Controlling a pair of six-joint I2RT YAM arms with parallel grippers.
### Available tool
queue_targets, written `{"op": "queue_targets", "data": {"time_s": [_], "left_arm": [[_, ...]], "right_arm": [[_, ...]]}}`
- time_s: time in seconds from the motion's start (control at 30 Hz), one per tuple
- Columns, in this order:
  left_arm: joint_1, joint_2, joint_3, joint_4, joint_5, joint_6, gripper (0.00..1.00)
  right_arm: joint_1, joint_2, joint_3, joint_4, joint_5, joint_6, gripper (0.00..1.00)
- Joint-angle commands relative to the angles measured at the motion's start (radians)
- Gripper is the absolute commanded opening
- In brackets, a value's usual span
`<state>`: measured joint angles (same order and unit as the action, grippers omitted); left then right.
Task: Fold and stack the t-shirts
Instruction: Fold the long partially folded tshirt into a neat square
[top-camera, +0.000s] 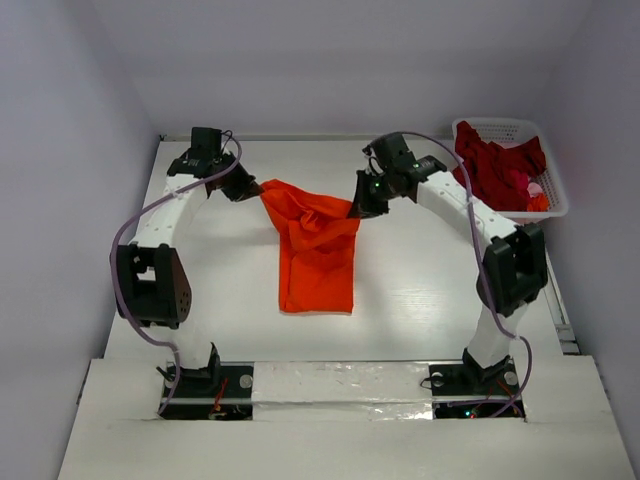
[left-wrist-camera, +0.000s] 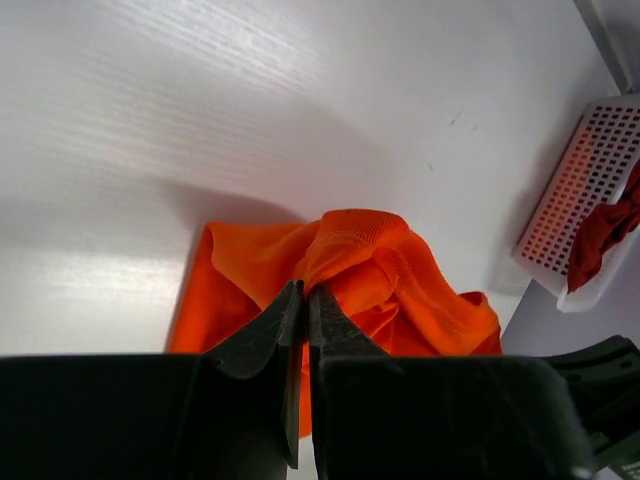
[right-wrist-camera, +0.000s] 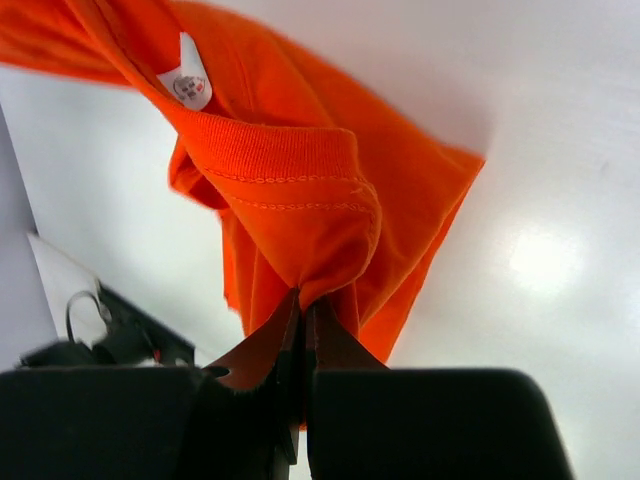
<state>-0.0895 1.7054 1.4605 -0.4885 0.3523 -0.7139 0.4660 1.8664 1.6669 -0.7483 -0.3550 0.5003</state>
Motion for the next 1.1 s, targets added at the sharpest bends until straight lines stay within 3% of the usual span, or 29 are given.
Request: {"op": "queue_targets", "data": {"time_s": [0.0, 0.17, 0.33, 1.07], "left_arm": [[0.008, -0.118, -0.028, -0.079, 0.019, 0.021, 0.00], [-0.013, -0.258, -0.093, -0.143, 0.004, 0.021, 0.00], [-0.013, -0.358, -0.222, -0.082, 0.031, -0.006, 0.00], [-0.032, -0.461, -0.538, -0.062, 0.019, 0.031, 0.00]], "right_arm": [[0.046, -0.134, -0.084, -0.023, 0.016, 0.012, 0.00], [0.076, -0.291, -0.261, -0.003, 0.019, 0.061, 0.00], [0.085, -0.400, -0.386, -0.013, 0.045, 0.058, 0.00], [0.158, -0.408, -0.492, -0.034, 0.123, 0.020, 0.00]]}}
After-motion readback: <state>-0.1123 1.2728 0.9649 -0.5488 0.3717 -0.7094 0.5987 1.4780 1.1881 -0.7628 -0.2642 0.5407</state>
